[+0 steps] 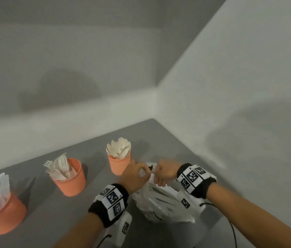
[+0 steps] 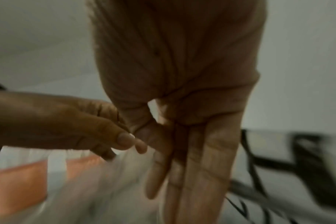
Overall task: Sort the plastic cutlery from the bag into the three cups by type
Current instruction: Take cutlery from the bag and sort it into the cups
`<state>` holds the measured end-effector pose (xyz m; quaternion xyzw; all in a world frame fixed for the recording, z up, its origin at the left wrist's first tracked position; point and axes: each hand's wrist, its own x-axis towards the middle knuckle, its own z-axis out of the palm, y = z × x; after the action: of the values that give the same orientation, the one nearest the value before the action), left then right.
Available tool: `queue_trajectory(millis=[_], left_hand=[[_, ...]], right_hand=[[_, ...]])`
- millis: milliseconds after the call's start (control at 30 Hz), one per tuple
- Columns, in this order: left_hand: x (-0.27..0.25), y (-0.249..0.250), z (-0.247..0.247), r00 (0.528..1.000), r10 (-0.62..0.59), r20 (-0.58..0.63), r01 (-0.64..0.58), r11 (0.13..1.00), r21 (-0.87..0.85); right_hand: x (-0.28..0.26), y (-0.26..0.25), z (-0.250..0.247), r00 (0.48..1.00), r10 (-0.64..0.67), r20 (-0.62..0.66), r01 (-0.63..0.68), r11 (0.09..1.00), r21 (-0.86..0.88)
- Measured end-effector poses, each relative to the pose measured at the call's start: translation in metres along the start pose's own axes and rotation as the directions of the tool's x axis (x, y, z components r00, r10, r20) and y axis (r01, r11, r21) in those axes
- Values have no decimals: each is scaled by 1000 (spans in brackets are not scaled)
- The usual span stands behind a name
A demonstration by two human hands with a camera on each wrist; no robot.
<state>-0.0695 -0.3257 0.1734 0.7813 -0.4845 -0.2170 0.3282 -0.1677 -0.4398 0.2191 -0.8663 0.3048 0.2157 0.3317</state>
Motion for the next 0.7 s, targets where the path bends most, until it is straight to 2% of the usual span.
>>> queue_trajectory(millis=[100,133,200,300,433,600,700], left_hand=[[-2,-5,15,983,-161,83,145,974,175],[-3,-6,18,975,-206,87,190,967,169],[-7,-5,21,962,-254,104,246,966,85],[-10,-2,18,964,-245,101,244,969,22],[-13,4,9,977,-197,87,192,980,54],[-20,5,-1,968,-242,63,237,968,86],[-24,3,-5,962,-264,70,256,961,108]], right_hand=[[-6,16,16,997,46,-59,-60,965,-257],[-5,20,21,996,41,-78,-63,952,-298],[3,31,31,997,54,-57,-68,960,-273],[18,44,46,998,24,-61,-34,985,-168],[32,51,59,995,15,-103,-27,993,-115],[59,61,66,994,36,-106,-50,991,-128],[48,55,63,993,8,-116,-25,988,-149]])
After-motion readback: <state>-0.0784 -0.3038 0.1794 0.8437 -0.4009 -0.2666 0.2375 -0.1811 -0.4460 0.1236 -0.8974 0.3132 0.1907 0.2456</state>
